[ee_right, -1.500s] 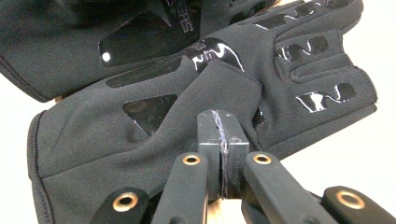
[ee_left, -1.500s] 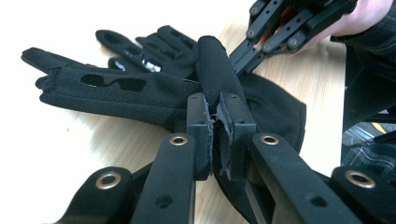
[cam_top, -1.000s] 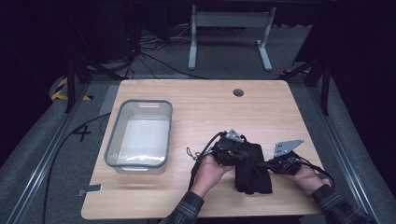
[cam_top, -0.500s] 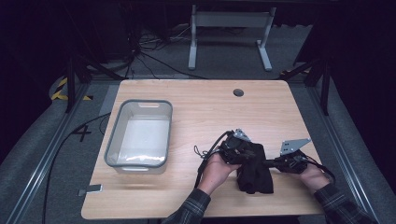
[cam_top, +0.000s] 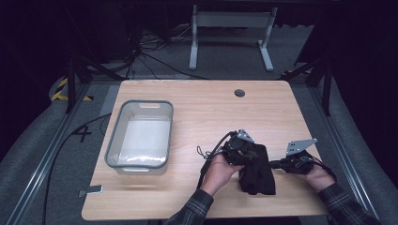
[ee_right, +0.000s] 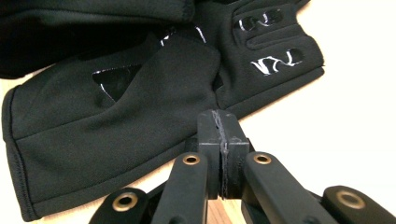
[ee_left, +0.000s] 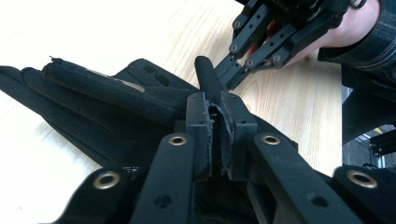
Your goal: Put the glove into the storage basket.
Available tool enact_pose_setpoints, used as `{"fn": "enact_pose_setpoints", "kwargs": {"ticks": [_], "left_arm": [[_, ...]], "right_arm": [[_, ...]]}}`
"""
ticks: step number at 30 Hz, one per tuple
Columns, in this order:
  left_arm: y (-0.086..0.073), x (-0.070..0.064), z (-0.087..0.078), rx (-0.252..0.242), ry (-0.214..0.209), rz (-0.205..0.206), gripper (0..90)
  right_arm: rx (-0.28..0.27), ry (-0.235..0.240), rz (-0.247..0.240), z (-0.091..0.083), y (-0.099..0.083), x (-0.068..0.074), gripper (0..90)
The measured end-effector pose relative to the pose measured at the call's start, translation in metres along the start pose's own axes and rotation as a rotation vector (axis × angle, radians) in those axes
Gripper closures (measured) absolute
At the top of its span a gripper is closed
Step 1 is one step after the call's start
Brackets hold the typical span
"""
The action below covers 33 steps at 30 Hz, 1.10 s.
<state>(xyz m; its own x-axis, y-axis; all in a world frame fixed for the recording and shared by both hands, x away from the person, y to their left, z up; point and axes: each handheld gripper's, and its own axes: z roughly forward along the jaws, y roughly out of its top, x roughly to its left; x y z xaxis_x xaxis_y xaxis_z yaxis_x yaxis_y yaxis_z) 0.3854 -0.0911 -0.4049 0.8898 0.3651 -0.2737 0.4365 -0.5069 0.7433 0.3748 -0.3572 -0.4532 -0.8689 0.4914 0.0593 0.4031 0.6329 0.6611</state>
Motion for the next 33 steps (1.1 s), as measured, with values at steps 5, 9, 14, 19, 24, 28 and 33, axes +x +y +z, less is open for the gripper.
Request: {"fn": "enact_pose_setpoints", "kwargs": {"ticks": [5,9,14,19,24,28,33], "left_arm": [[0.003,-0.002,0.006,0.002,-0.006,0.003,82.4],[0.007,-0.004,0.015,0.008,-0.015,0.008,81.3],[0.014,-0.006,0.019,-0.018,-0.034,0.021,80.6],[0.019,-0.009,0.016,-0.042,-0.038,0.035,81.6],[0.012,-0.006,0.007,-0.022,-0.004,0.035,88.7],[0.003,-0.001,0.008,-0.002,0.008,0.017,89.6],[0.002,-0.001,0.020,0.011,-0.002,0.017,89.6]], "right_arm": [[-0.005,0.004,0.000,0.001,0.000,0.000,90.0],[-0.006,0.009,-0.003,0.001,0.000,0.000,89.9],[-0.008,0.012,-0.002,0.001,0.000,0.000,89.9],[-0.008,0.010,0.003,-0.002,-0.002,-0.001,89.9],[-0.039,-0.006,0.029,-0.013,-0.006,-0.006,89.9],[-0.040,-0.014,0.039,-0.017,-0.009,-0.009,89.8],[-0.072,-0.079,0.077,-0.024,-0.014,-0.018,70.9]]}}
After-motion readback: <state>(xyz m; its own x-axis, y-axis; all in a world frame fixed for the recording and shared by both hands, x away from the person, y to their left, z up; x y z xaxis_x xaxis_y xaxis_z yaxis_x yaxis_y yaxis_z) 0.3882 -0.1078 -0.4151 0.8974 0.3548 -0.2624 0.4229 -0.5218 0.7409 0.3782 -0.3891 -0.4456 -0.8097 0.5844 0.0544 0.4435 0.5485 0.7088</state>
